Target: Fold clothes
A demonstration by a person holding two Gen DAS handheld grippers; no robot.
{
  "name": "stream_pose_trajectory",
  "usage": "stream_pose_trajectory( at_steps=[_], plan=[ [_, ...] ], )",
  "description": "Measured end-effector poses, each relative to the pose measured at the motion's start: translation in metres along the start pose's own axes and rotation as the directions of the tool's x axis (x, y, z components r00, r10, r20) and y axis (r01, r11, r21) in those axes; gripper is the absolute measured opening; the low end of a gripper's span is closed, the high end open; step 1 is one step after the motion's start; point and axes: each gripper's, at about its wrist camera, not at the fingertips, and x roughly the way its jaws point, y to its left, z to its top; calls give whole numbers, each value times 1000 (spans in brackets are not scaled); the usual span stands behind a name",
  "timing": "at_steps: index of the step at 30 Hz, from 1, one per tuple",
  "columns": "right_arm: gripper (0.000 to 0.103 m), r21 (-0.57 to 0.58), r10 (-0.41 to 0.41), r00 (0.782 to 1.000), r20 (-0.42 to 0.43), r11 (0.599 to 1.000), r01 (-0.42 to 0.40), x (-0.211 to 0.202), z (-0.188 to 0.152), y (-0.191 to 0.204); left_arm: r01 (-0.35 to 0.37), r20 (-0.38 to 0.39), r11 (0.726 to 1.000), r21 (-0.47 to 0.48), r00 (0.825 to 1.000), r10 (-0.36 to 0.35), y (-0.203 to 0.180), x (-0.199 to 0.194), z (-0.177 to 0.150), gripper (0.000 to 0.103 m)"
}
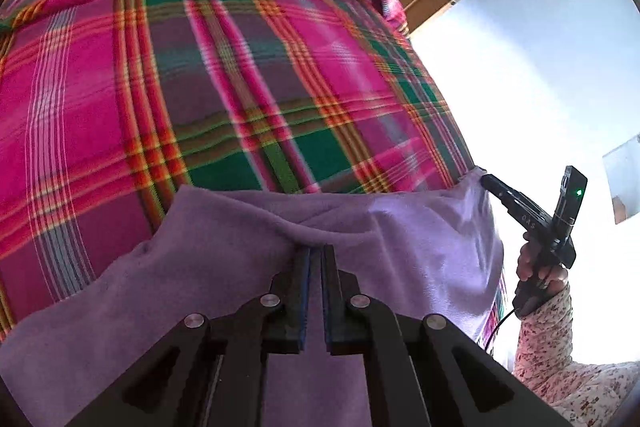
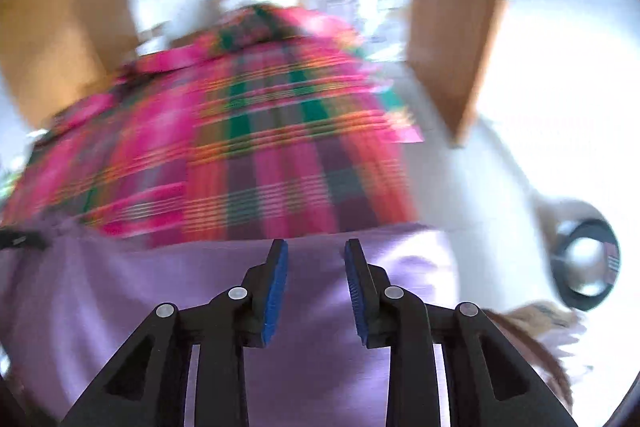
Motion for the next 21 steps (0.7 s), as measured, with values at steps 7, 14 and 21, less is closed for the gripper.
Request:
stream_pose_trajectory(
  at_steps=[7,14,21],
  plan=[
    [41,182,-59,998,-33,981,64,15,-7,-43,3,-9,1000,-20,1000,-3,2,4,-2,5],
    [47,296,25,1000,-14,955,-20,18,-10,-60,14,-7,999,-39,1000,-15,4,3,-1,5],
    [5,269,-21,999,33,963,11,12,-8,-54,24,-9,998,-54,1000,-24,4,5,1,5]
  ],
)
